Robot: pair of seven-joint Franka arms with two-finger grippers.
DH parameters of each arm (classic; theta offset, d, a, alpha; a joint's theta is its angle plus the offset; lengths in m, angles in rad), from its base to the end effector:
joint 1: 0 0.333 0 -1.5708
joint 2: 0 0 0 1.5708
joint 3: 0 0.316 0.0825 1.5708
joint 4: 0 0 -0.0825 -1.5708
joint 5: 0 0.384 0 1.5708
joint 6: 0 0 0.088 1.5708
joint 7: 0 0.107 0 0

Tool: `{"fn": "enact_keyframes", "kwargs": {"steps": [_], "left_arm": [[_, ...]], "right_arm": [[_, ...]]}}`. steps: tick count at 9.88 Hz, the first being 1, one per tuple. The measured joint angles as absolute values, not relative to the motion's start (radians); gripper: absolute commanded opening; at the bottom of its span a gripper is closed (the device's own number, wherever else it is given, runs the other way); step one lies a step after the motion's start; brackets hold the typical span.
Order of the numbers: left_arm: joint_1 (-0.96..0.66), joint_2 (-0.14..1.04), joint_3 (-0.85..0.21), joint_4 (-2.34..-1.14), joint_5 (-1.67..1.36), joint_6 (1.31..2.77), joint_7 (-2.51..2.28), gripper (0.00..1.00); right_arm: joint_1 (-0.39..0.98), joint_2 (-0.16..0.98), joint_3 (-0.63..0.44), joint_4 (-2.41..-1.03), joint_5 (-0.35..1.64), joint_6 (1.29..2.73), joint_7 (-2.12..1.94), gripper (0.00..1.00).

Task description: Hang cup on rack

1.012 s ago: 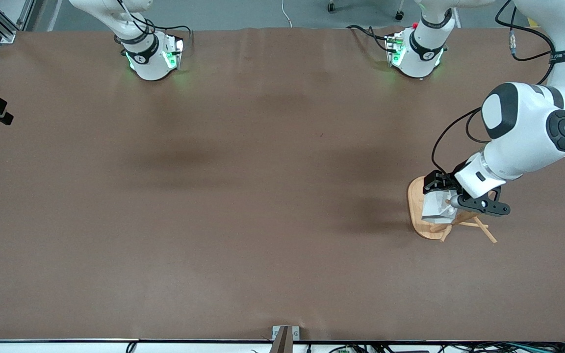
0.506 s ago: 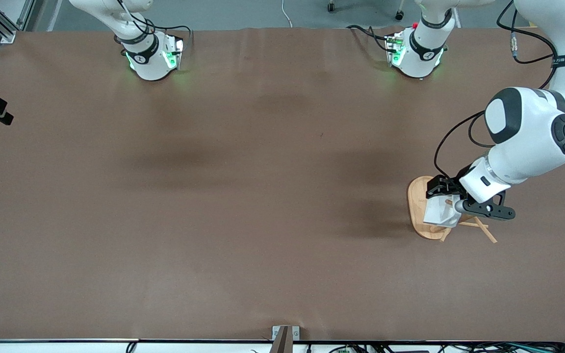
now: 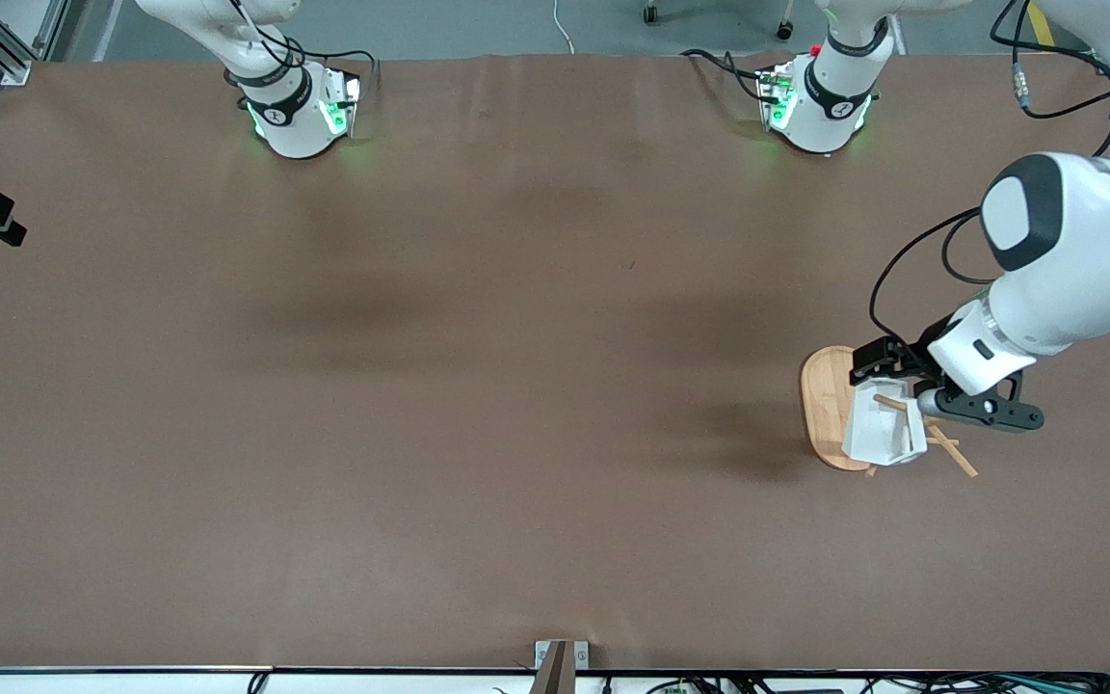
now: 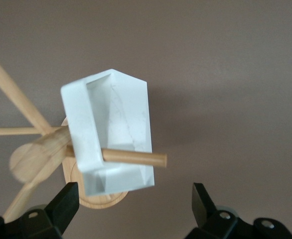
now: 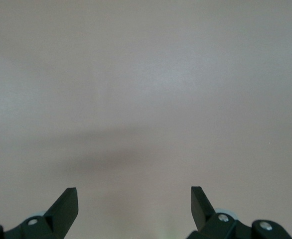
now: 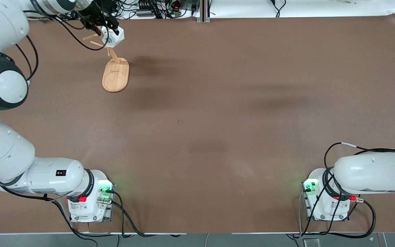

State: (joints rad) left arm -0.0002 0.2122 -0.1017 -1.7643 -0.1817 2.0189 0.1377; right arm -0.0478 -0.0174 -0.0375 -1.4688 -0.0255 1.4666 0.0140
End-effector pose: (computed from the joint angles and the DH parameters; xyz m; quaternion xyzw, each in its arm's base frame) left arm 0.6214 -0.0703 0.4474 0.9922 -0.0803 0.0230 0.0928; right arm 0.5358 -0.0490 0.6724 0.9986 -0.0510 0.0071 0.0126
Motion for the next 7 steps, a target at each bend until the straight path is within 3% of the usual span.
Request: {"fn": "enact_keyframes", "kwargs": {"steps": [7], "left_arm": [[0.016, 0.015, -0.099, -1.708, -0.057, 1.781, 0.122, 1.0]], "right_arm": [[-0.048, -0.017, -0.037, -1.469, -0.025, 1.468, 0.014, 1.0]]}}
